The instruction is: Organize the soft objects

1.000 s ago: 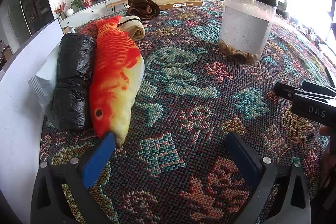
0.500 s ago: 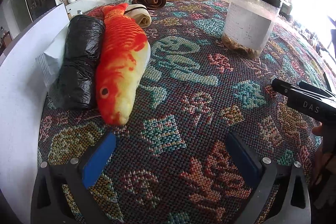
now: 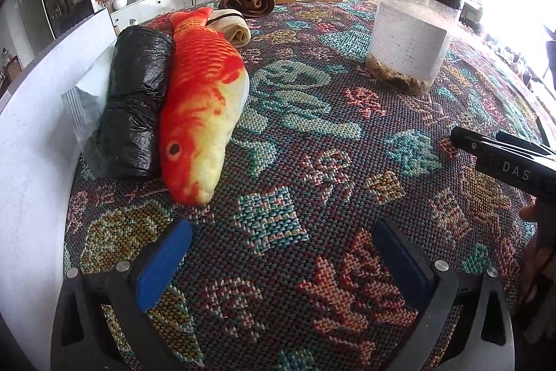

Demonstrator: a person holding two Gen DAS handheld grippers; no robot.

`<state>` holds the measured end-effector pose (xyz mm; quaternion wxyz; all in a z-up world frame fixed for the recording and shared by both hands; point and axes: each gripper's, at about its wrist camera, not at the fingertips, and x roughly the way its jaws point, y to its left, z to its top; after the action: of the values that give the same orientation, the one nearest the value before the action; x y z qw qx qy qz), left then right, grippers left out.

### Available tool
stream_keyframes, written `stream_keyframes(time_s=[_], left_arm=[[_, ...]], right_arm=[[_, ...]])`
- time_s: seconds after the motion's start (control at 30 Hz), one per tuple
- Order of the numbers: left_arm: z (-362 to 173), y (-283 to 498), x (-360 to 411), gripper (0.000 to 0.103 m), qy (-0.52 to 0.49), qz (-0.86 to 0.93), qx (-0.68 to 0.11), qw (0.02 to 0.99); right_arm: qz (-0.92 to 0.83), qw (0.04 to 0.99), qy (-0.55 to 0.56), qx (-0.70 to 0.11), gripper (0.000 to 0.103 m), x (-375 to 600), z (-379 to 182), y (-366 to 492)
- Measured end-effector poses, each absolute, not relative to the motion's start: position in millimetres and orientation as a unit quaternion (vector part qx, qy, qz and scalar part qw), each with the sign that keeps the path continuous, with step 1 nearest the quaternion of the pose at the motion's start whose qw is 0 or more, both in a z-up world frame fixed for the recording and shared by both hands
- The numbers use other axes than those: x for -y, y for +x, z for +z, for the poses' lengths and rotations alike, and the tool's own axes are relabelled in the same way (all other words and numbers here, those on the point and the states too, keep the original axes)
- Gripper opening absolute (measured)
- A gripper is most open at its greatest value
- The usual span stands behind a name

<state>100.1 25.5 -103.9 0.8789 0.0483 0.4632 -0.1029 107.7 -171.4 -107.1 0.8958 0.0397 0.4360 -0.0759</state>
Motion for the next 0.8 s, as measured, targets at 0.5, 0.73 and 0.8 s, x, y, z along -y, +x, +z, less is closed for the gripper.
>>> stream_keyframes(time_s=[0.5, 0.73, 0.8], left_arm=[[-17.7, 32.5, -74.5, 0.103, -0.046, -0.168, -0.379, 0.909], [29.7, 27.0, -100.3, 0.103, -0.077, -0.160, -0.319, 0.931], [36.3, 25.4, -108.4, 0.103, -0.076, -0.151, -0.313, 0.935]], right_arm=[[0.051, 0.928, 0.025, -0.368, 0.088, 135.6, -76.4, 90.3], [0.201, 0.891, 0.032, -0.406, 0.088, 47.3, -54.8, 154.8], [0.225, 0.877, 0.013, -0.425, 0.087, 19.4, -58.9, 177.1]])
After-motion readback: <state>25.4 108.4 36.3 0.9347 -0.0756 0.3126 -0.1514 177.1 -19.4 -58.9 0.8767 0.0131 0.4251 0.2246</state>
